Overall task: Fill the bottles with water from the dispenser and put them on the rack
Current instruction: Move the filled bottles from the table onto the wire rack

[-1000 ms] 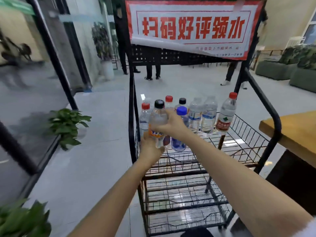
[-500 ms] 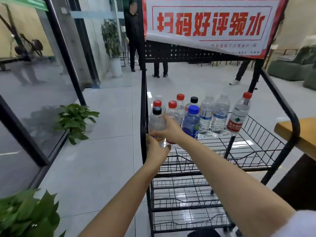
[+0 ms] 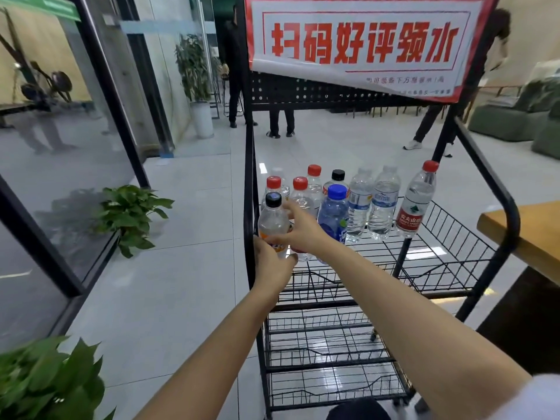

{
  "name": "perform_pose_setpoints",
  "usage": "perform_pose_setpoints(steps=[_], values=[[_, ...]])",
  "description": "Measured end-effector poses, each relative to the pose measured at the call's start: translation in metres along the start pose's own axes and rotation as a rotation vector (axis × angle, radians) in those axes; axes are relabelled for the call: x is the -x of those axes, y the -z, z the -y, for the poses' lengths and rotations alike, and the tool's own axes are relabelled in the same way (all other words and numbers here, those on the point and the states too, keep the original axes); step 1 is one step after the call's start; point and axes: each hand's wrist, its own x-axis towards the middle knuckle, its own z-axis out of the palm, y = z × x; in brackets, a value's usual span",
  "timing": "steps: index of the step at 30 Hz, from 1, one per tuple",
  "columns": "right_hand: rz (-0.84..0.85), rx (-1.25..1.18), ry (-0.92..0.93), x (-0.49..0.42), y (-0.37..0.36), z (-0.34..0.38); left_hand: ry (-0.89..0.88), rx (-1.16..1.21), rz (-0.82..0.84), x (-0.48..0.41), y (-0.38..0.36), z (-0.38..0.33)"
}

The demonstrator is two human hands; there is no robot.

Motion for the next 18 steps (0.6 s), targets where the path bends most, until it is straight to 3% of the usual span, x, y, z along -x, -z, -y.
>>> perform_pose_setpoints(steps=[18], values=[[-0.029, 0.050, 0.054, 0.009, 0.002, 0.001, -0.040, 0.070, 0.010, 0.015, 0.001, -0.013]])
